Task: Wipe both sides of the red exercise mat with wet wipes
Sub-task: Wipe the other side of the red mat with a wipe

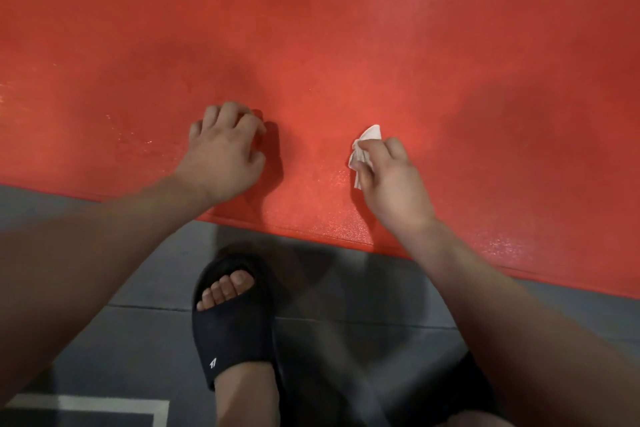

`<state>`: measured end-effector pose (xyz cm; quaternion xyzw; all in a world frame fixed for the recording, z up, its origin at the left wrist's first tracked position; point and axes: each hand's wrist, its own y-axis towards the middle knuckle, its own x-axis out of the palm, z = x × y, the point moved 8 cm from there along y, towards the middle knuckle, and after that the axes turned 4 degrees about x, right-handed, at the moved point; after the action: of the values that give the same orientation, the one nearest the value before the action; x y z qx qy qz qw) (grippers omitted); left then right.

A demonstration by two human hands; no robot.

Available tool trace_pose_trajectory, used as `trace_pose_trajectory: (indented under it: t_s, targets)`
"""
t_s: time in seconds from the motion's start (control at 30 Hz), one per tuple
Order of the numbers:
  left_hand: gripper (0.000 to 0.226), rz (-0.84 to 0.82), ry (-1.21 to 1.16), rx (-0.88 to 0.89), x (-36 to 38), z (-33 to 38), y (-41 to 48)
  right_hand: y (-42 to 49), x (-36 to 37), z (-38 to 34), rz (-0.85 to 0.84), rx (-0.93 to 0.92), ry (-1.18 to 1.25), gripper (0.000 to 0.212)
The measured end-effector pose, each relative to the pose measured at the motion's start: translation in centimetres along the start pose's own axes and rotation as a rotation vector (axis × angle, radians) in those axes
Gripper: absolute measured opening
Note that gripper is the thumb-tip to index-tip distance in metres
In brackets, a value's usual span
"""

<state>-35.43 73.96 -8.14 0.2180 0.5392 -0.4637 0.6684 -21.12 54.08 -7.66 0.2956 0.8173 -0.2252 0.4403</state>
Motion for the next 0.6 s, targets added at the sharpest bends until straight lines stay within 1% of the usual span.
trace_pose_trajectory:
  t_s: [0.07, 0.13, 0.27, 0.33, 0.4, 0.47, 0.53, 0.6]
  targets:
    - [0.049, 0.007, -0.006, 0.007, 0.0, 0.1, 0.3, 0.3, 0.3, 1.0, -0.006, 0.016, -0.043, 0.026]
    - [0.047, 0.010, -0.013, 0.012, -0.1, 0.1, 0.4, 0.6, -0.1, 1.7, 0.031, 0.055, -0.018, 0.025]
    - [0.045, 0.016, -0.030, 0.006, -0.2, -0.2, 0.7, 0.4, 0.0, 1.5, 0.054, 0.100, -0.026, 0.031]
    - [0.044, 0.022, -0.039, -0.005, -0.3, -0.4, 0.9, 0.4, 0.2, 1.2, 0.066, 0.090, -0.042, 0.021]
    - [0.043, 0.025, -0.042, -0.009, -0.3, -0.6, 1.1, 0.9, 0.5, 0.9, 0.048, 0.030, -0.066, 0.012]
    - [0.042, 0.034, -0.039, -0.001, -0.4, -0.6, 1.3, 2.1, 0.2, 1.4, 0.059, 0.009, -0.084, 0.013]
    - [0.042, 0.041, -0.039, 0.000, -0.6, -0.7, 1.6, 4.0, -1.3, 2.8, 0.185, 0.096, -0.047, 0.024]
    - [0.042, 0.043, -0.035, -0.001, -0.8, -0.9, 1.8, 5.9, -2.5, 4.4, 0.301, 0.265, 0.023, 0.037]
